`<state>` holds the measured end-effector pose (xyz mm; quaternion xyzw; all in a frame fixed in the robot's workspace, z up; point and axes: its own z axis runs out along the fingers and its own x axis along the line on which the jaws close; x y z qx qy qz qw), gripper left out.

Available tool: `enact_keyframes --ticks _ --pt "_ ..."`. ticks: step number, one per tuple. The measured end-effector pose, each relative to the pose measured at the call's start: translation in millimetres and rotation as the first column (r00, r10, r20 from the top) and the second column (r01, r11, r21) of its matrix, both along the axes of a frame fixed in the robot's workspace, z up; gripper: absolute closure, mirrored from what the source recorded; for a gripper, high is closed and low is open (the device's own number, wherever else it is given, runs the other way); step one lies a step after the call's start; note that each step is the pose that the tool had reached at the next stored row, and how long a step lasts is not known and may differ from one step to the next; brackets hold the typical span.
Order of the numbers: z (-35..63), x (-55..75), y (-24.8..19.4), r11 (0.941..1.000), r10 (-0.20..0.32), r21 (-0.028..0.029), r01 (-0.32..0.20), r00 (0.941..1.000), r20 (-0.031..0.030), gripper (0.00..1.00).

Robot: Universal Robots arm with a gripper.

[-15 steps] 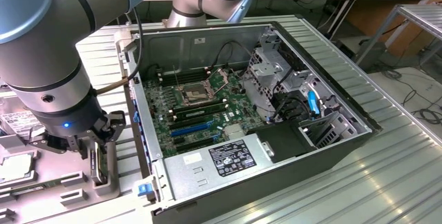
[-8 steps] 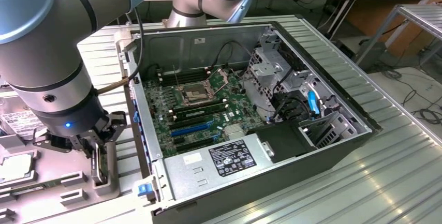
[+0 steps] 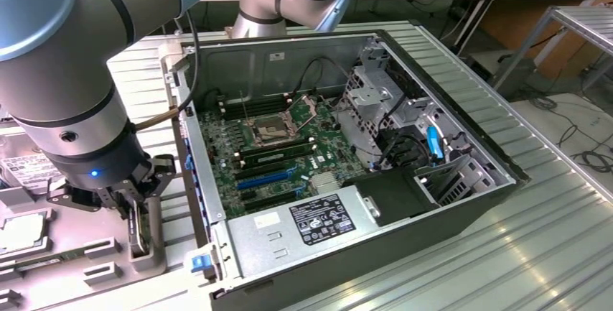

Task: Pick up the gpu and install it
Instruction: 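Pick up the gpu and move the gpu toward the slot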

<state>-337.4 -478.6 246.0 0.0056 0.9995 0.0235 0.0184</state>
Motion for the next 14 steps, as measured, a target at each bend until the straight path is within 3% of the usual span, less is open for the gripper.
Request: enact_keyframes --ticks 14 --pt "0.0 0.0 0.0 1.0000 0.000 0.0001 0.000 1.0000 0.0000 0.73"
